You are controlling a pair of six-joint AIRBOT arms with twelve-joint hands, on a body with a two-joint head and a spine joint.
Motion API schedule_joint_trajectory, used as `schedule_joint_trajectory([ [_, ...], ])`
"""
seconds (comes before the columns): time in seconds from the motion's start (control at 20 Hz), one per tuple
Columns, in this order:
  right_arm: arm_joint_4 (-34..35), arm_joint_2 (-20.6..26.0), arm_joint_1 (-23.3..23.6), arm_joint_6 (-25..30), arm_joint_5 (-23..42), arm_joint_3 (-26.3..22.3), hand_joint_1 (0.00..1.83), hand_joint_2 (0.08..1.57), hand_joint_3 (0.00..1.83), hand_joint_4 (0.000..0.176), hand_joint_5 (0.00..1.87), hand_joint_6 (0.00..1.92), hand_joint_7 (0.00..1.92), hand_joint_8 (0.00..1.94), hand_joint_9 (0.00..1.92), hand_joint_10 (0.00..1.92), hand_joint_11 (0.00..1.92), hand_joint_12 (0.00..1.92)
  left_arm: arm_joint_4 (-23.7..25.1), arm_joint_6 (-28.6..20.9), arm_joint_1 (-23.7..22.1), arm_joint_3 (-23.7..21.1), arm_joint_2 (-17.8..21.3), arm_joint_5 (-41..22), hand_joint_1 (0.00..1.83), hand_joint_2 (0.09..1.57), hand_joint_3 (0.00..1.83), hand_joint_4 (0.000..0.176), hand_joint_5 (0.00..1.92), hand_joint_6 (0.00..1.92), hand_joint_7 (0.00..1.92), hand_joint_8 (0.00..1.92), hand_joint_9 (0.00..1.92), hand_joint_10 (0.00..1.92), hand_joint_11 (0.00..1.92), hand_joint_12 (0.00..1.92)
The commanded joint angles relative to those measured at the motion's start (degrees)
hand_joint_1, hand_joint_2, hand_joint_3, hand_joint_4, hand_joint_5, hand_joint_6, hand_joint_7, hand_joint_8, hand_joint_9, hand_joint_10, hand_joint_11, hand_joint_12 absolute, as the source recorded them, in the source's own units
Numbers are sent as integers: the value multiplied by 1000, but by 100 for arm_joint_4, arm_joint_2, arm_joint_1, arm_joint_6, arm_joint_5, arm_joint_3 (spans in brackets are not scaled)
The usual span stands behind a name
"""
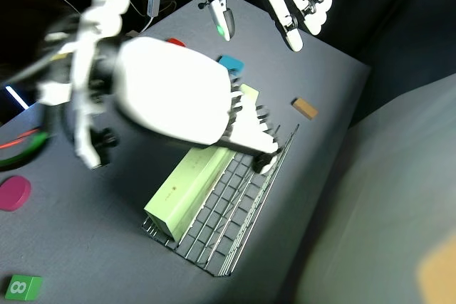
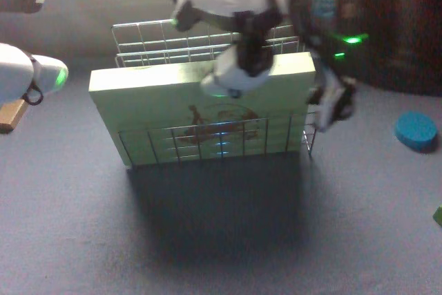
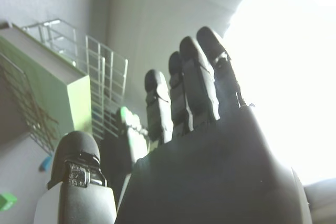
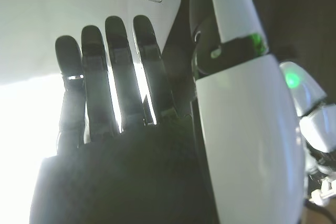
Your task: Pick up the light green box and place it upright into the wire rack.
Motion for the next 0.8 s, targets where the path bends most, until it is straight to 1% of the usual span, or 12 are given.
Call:
schedule_joint_trajectory([
  [0.0,-284,61,95,-56,258,-30,810,1066,0,0,481,12,489,12,422,14,80,1168,453,24,-78,-21,-36,-51,100,1200,0,98,294,1,243,1,276,1,0,753],
  [0.05,-279,271,113,-76,373,-139,810,1066,0,0,481,12,489,12,422,14,80,1168,437,24,-80,-31,-70,-49,100,1200,0,98,294,1,243,1,276,1,0,753],
  [0.1,-262,520,141,-76,564,-262,809,1067,0,0,498,18,508,17,442,21,120,1182,412,24,-80,-45,-117,-47,97,1200,0,98,293,1,244,1,272,0,0,751],
  [0.15,-230,742,182,-92,690,-380,800,1072,0,0,498,15,510,15,443,19,102,1171,410,25,-81,-73,-167,-27,96,1200,0,99,293,1,244,1,272,0,0,750],
  [0.25,202,1141,304,-481,787,-634,767,1079,2,0,487,7,507,10,437,13,97,1164,410,22,-85,-127,-271,40,95,1199,0,99,293,0,244,1,272,0,0,749],
  [0.3,597,1331,364,-841,788,-768,760,1083,3,0,485,6,509,9,437,12,113,1169,410,20,-102,-156,-318,72,96,1193,0,99,292,0,243,0,270,0,0,739],
  [0.35,822,1493,384,-1004,762,-893,758,1084,4,0,487,6,509,9,438,12,116,1170,410,20,-129,-176,-357,104,95,1191,0,99,292,0,243,0,274,2,0,735],
  [0.45,913,1819,353,-1085,632,-1205,729,1094,7,0,503,11,522,12,453,16,131,1172,410,22,-187,-215,-411,114,95,1190,0,99,292,0,244,0,276,2,0,732],
  [0.6,913,2046,312,-1137,501,-1486,636,1130,8,0,558,17,602,19,514,23,189,1166,410,21,-266,-266,-452,160,104,1192,0,95,301,3,244,0,276,2,0,731],
  [0.7,912,2062,278,-1128,500,-1546,607,1158,8,0,637,28,684,27,617,46,252,1161,410,13,-269,-304,-522,176,124,1184,0,93,313,4,263,4,299,7,0,787],
  [0.75,912,2059,273,-1106,517,-1545,605,1171,3,0,694,30,733,27,694,68,321,1174,410,7,-262,-311,-549,184,123,1184,0,92,324,8,275,8,311,10,0,796],
])
